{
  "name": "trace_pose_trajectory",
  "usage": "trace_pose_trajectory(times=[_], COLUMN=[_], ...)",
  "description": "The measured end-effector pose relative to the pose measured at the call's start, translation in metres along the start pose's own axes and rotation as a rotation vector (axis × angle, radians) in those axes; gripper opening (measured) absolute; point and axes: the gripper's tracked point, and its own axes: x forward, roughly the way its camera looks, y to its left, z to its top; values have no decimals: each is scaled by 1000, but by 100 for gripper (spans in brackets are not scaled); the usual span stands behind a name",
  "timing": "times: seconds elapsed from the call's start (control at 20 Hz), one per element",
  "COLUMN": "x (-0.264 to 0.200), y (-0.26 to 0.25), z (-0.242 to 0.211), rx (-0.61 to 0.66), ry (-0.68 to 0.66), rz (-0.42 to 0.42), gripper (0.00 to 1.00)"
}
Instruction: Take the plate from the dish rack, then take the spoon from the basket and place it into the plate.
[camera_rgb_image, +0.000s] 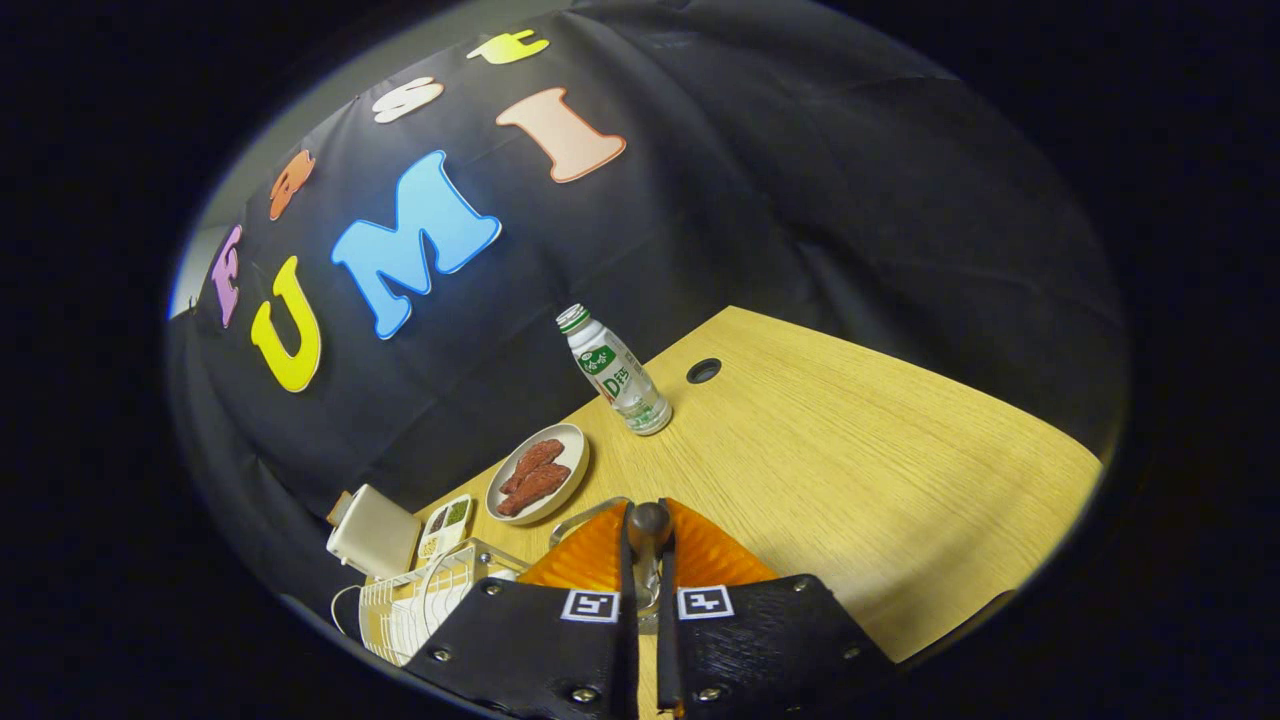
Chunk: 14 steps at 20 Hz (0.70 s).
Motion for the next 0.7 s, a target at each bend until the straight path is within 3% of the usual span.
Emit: trace_pose_trajectory(times=[0.35,0.7], x=[-16,-74], y=[31,86], z=[33,75], rx=[-79,-171], ry=[-44,-80], rz=[59,150], gripper=[7,7])
